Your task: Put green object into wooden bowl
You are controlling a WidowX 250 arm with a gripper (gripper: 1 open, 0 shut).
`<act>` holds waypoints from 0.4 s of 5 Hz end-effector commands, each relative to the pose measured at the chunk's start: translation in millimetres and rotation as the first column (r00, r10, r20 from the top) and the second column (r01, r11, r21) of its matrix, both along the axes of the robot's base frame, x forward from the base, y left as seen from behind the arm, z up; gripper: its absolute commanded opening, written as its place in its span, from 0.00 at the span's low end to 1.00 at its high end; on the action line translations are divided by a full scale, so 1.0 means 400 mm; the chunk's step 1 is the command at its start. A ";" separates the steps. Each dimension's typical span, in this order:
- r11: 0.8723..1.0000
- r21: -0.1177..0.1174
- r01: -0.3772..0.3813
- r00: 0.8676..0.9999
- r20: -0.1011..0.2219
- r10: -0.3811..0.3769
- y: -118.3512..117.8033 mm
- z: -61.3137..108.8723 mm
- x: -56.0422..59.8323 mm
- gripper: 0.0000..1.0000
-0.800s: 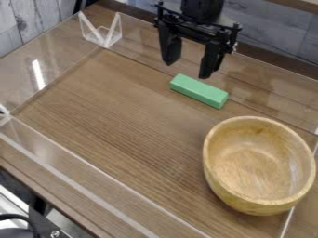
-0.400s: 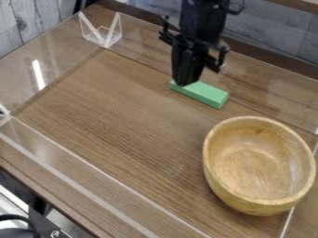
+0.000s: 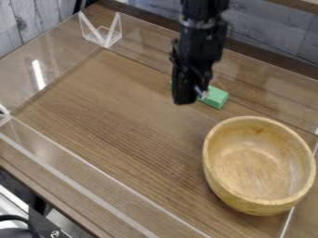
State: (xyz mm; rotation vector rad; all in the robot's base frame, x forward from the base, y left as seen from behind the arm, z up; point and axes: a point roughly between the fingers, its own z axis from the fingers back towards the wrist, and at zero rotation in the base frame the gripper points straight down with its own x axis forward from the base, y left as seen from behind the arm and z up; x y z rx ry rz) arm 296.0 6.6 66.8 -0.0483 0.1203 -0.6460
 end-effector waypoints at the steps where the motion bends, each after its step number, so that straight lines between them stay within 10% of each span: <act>1: 1.000 0.001 -0.001 0.998 0.057 0.001 0.040 -0.007 0.017 0.00; 2: 0.999 -0.003 -0.033 0.997 0.074 0.033 0.066 -0.029 0.025 0.00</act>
